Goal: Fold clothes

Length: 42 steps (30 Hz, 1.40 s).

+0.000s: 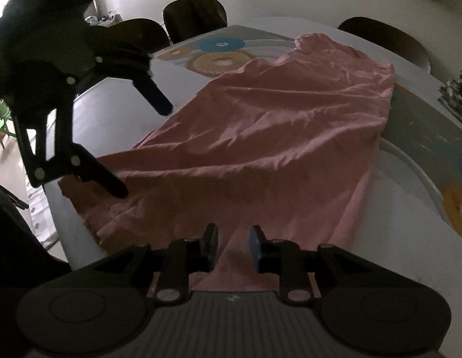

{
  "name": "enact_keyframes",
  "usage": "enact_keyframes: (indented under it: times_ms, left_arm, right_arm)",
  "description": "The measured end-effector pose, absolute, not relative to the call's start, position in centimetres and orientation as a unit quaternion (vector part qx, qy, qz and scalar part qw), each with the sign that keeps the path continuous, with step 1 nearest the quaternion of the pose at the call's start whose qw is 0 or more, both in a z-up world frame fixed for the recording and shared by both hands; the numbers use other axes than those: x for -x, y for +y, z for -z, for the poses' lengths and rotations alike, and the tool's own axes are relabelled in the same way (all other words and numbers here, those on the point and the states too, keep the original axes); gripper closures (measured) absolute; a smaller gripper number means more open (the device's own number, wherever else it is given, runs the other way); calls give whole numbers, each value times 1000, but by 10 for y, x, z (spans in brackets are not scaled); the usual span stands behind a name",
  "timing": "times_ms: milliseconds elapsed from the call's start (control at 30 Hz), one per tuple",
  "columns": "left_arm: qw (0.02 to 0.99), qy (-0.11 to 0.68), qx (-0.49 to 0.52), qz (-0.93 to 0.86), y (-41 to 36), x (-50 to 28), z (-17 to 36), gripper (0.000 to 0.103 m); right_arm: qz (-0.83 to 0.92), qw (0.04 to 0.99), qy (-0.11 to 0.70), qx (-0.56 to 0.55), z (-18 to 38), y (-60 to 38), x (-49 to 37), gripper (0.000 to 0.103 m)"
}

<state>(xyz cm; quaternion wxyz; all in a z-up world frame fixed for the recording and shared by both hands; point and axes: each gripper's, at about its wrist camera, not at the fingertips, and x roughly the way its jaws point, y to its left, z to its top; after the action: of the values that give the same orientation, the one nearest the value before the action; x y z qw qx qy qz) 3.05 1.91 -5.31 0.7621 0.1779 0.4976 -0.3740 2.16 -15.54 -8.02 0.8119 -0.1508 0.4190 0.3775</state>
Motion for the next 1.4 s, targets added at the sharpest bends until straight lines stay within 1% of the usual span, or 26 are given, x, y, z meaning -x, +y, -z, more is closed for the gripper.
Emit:
enact_keyframes:
  times_ms: [133, 300, 433, 600, 767, 1167, 1400]
  left_arm:
    - [749, 490, -178, 408, 20, -36, 58, 0]
    - [729, 510, -181, 420, 25, -45, 76, 0]
    - [725, 511, -165, 431, 32, -49, 79, 0]
    - [726, 514, -143, 434, 40, -51, 79, 0]
    - [725, 516, -143, 433, 41, -51, 79, 0]
    - [728, 522, -155, 417, 37, -46, 72, 0]
    - [734, 526, -147, 403, 33, -47, 64, 0]
  right_arm:
    - [-377, 812, 418, 153, 82, -145, -27, 81]
    - [-379, 809, 419, 165, 86, -140, -26, 78]
    - [-381, 806, 414, 184, 87, -142, -20, 78]
    - [-375, 801, 421, 203, 85, -156, -9, 77]
    - [-371, 800, 423, 209, 84, -179, 4, 77]
    - [-349, 782, 464, 228, 77, -214, 10, 77]
    - [-392, 789, 432, 192, 62, -189, 8, 77]
